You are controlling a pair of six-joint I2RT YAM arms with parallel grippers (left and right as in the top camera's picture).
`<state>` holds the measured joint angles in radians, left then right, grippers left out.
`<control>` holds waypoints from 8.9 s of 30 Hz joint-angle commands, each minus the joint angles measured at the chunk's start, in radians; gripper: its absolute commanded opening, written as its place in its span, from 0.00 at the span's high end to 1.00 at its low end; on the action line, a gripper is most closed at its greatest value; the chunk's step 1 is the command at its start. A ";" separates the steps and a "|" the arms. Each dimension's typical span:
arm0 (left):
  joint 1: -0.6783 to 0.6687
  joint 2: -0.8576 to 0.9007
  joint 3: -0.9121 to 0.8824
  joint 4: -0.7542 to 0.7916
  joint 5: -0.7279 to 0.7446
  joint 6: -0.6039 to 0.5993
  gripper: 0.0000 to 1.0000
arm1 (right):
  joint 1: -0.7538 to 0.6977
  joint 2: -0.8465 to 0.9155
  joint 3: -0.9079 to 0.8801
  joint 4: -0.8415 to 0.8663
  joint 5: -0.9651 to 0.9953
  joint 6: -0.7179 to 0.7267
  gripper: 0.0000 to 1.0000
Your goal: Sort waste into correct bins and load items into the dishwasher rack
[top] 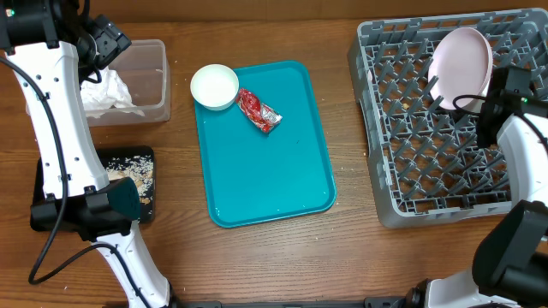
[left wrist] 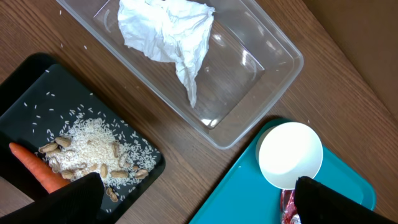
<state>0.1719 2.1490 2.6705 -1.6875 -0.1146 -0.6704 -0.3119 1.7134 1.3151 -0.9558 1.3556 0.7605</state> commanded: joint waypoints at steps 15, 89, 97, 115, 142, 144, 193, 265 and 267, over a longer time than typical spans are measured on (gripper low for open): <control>-0.002 0.010 -0.001 -0.002 0.003 0.020 0.00 | 0.006 0.007 -0.127 0.132 -0.068 -0.212 0.96; -0.002 0.010 -0.001 -0.002 0.003 0.020 0.00 | -0.254 0.058 0.235 -0.353 -1.395 -0.421 0.87; -0.002 0.010 -0.001 -0.002 0.003 0.020 0.00 | -0.246 0.079 0.235 -0.394 -1.499 -0.486 0.87; -0.002 0.010 -0.001 -0.002 0.003 0.020 0.00 | -0.356 -0.016 0.342 -0.397 -1.357 -0.436 0.94; -0.002 0.010 -0.001 -0.002 0.003 0.020 0.00 | -0.375 0.088 0.279 -0.399 -1.417 -0.424 0.94; -0.002 0.010 -0.001 -0.002 0.003 0.020 0.00 | -0.373 0.088 0.266 -0.395 -1.418 -0.424 0.93; -0.002 0.010 -0.001 -0.002 0.003 0.020 0.00 | 0.459 -0.089 0.257 -0.043 -1.944 -0.524 0.00; -0.524 0.023 -0.241 0.114 0.219 0.001 0.00 | 0.487 -0.003 0.257 0.113 -1.446 -0.464 0.00; -0.551 0.023 -0.291 0.121 0.149 -0.182 0.00 | 0.487 -0.003 0.257 0.113 -1.446 -0.464 0.00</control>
<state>-0.3504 2.1639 2.4382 -1.5715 0.2184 -0.5270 0.1780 1.7126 1.5528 -0.8471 -0.0967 0.2882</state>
